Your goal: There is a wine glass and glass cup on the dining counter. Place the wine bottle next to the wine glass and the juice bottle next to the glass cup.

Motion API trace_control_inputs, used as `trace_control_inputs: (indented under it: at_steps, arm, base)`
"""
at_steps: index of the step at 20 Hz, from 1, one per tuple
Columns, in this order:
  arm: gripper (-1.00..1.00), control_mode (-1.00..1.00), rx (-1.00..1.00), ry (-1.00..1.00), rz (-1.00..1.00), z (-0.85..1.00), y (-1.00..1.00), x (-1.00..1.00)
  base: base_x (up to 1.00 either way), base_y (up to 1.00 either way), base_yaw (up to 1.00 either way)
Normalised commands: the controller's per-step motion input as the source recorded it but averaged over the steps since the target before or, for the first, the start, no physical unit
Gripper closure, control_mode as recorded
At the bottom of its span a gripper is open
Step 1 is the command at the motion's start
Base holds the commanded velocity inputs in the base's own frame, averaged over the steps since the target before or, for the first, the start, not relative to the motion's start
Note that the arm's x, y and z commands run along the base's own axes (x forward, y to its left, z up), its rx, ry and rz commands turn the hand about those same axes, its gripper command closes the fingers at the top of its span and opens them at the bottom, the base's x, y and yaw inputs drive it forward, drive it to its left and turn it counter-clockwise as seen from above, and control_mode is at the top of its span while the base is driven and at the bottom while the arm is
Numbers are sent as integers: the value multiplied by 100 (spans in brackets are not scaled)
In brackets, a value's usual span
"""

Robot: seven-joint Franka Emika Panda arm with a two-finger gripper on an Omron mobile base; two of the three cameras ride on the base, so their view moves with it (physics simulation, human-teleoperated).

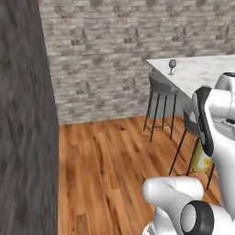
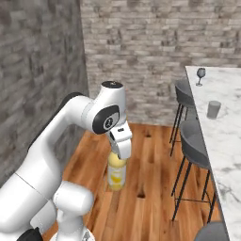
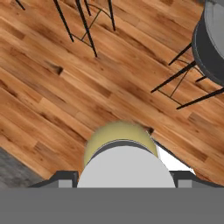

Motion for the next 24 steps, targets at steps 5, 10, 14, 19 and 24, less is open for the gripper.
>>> trace_control_inputs:
  at_steps: [5, 10, 14, 19, 24]
  arm:
    - [100, 100, 0, 0, 0, 0, 0, 0]
    - [100, 100, 0, 0, 0, 0, 0, 0]
    - [100, 100, 0, 0, 0, 0, 0, 0]
    - [100, 100, 0, 0, 0, 0, 0, 0]
    - [100, 100, 0, 0, 0, 0, 0, 0]
  base:
    - [93, 21, -10]
    - [73, 25, -34]
    - [53, 27, -57]
    - [41, 27, -69]
    - [44, 28, -66]
